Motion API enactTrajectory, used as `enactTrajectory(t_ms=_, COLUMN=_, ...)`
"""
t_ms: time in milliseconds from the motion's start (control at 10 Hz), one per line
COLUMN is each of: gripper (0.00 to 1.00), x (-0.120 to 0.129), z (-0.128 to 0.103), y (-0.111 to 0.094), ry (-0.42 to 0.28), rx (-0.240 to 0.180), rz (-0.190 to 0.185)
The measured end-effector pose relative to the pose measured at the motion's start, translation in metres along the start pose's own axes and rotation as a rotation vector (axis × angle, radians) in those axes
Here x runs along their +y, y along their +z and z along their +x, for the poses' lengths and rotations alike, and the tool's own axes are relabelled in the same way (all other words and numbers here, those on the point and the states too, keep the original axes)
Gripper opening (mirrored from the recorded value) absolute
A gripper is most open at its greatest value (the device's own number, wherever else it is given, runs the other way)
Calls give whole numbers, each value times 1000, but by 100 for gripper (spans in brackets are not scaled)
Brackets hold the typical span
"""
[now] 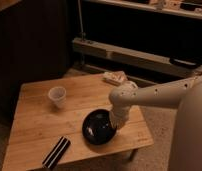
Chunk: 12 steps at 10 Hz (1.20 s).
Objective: Drag the ceramic bowl in a circle
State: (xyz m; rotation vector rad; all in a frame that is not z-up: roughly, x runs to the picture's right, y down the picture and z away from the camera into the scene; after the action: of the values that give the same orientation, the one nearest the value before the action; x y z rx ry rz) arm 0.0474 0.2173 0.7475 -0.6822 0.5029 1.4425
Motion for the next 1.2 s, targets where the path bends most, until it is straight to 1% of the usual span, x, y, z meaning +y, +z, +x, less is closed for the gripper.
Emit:
enactTrajectory(t_ms=100, gripper=0, x=17, z=8, y=0, ry=-46, rx=7, rz=-19)
enactTrajectory(t_ms=200, gripper=0, x=37, z=11, y=0, ry=-95, rx=11, rz=-37)
enactTrajectory(t_ms=300, gripper=0, x=66, z=8, y=0, ry=-150, rx=13, rz=-60)
enactTrajectory(t_ms=500, gripper=0, x=96, z=-11, y=3, ry=-178, rx=17, rz=-81)
enactTrajectory(t_ms=600, gripper=0, x=112, z=-29, y=9, ry=-185, rx=21, rz=-84)
enactTrajectory(t_ms=700, gripper=0, x=124, z=-48, y=17, ry=-184, rx=29, rz=-79)
enactTrajectory(t_ms=800, gripper=0, x=133, z=-68, y=26, ry=-178, rx=31, rz=-73)
enactTrajectory(t_ms=900, gripper=0, x=132, z=-92, y=36, ry=-156, rx=34, rz=-54)
enactTrajectory(t_ms=1000, gripper=0, x=126, z=-109, y=41, ry=-133, rx=31, rz=-35)
enactTrajectory(t_ms=1100, gripper=0, x=121, z=-121, y=43, ry=-109, rx=29, rz=-24)
enactTrajectory(t_ms=1200, gripper=0, x=111, z=-132, y=44, ry=-75, rx=25, rz=-8)
